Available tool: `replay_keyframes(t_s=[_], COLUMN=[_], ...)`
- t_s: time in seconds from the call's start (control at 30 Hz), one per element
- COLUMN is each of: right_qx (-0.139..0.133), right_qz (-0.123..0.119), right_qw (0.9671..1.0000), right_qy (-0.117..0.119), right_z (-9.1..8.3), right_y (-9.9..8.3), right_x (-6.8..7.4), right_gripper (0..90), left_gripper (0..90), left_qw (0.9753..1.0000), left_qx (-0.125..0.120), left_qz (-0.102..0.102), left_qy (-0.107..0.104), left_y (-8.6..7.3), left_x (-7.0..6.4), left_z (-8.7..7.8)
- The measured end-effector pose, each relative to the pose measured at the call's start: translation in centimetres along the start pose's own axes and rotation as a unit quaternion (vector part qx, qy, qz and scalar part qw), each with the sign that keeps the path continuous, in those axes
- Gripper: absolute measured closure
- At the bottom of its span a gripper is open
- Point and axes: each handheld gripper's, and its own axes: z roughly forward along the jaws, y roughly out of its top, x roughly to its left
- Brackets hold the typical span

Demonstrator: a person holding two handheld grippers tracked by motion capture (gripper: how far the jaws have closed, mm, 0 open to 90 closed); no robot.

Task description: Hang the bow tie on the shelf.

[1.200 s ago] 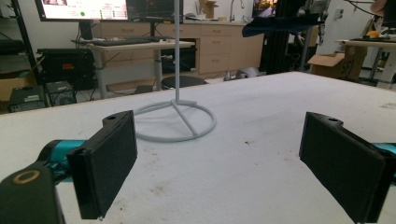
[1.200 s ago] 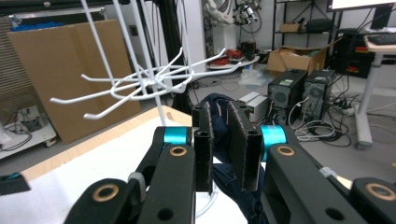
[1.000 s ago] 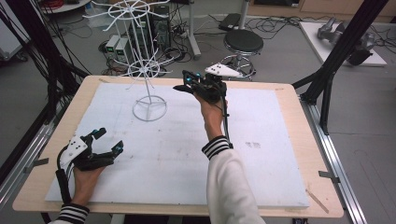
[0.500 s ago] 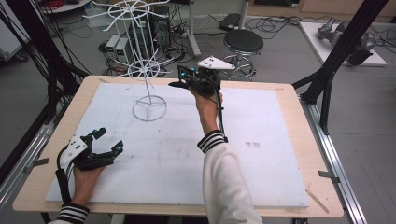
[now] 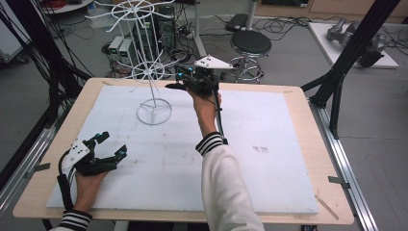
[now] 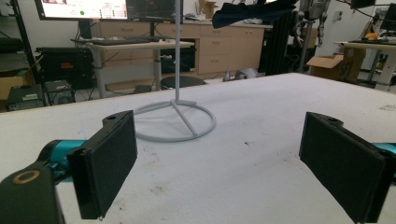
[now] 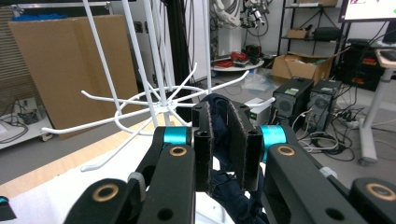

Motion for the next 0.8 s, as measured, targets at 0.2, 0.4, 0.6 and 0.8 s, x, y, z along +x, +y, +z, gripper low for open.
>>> replay_keyframes(t_s=[0.2,0.4,0.6,0.8], right_qx=[0.000,0.002,0.006,0.009], right_qz=[0.000,0.004,0.002,0.000], right_qw=[1.0000,1.0000,0.9999,0.9998], right_qy=[0.002,0.008,0.013,0.017], right_z=[0.0,0.2,0.6,1.0], right_y=[0.1,0.0,-0.2,-0.2], right_x=[0.2,0.5,0.8,1.2], right_gripper=[80.6,80.6,80.5,80.4], left_gripper=[11.7,11.7,11.7,11.7], left_qw=[1.0000,1.0000,1.0000,1.0000], left_qx=[0.000,-0.001,-0.001,-0.001], left_qz=[0.000,0.000,0.000,0.000], left_qy=[0.000,0.001,0.000,0.000], left_y=[0.0,0.0,0.0,0.0], left_x=[0.0,0.0,0.0,0.0], left_z=[0.0,0.0,0.0,0.0])
